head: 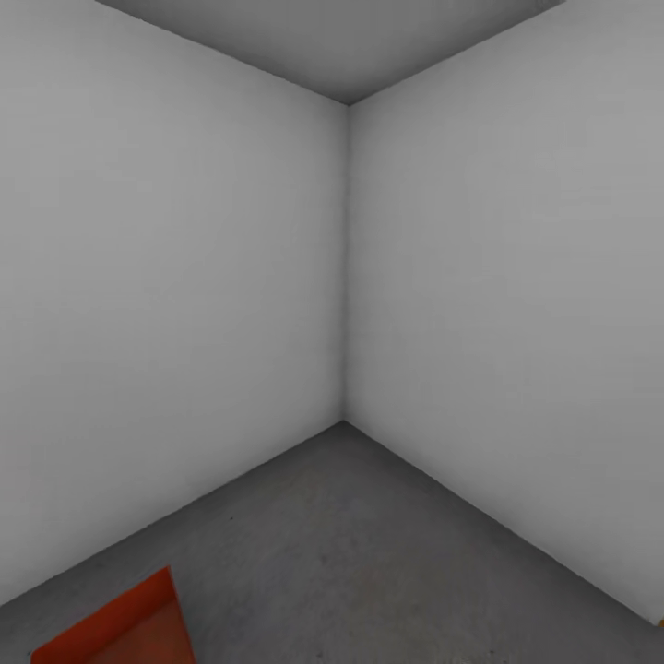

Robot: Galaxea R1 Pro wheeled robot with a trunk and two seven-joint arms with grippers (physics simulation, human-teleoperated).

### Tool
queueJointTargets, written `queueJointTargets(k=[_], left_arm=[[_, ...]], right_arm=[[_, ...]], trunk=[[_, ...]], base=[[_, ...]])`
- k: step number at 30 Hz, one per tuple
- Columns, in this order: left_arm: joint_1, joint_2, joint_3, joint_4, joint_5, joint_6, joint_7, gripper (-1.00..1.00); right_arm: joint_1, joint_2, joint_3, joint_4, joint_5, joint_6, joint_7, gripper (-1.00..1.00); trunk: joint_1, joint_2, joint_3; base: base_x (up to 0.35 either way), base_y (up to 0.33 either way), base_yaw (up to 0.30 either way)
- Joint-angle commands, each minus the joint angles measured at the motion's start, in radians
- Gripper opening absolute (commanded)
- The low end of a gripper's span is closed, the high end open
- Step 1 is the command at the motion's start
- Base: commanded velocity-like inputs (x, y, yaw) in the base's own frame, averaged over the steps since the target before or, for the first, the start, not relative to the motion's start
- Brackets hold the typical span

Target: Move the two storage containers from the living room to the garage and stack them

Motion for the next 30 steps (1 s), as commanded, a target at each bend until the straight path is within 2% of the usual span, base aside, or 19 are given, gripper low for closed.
queueJointTargets(k=[1, 30], left_arm=[[0.000, 0.000, 0.006, 0.000, -0.001, -0.004, 0.000, 1.00], [0.000, 0.000, 0.004, -0.001, -0.002, -0.005, 0.000, 1.00]], right_arm=[[-0.002, 0.001, 0.009, 0.003, -0.003, -0.005, -0.001, 1.00], [-0.002, 0.004, 0.014, 0.003, 0.002, -0.003, 0.000, 1.00]], trunk=[[0.000, -0.001, -0.001], [0.000, -0.001, -0.001]], base=[[0.000, 0.000, -0.296], [0.000, 0.000, -0.299]])
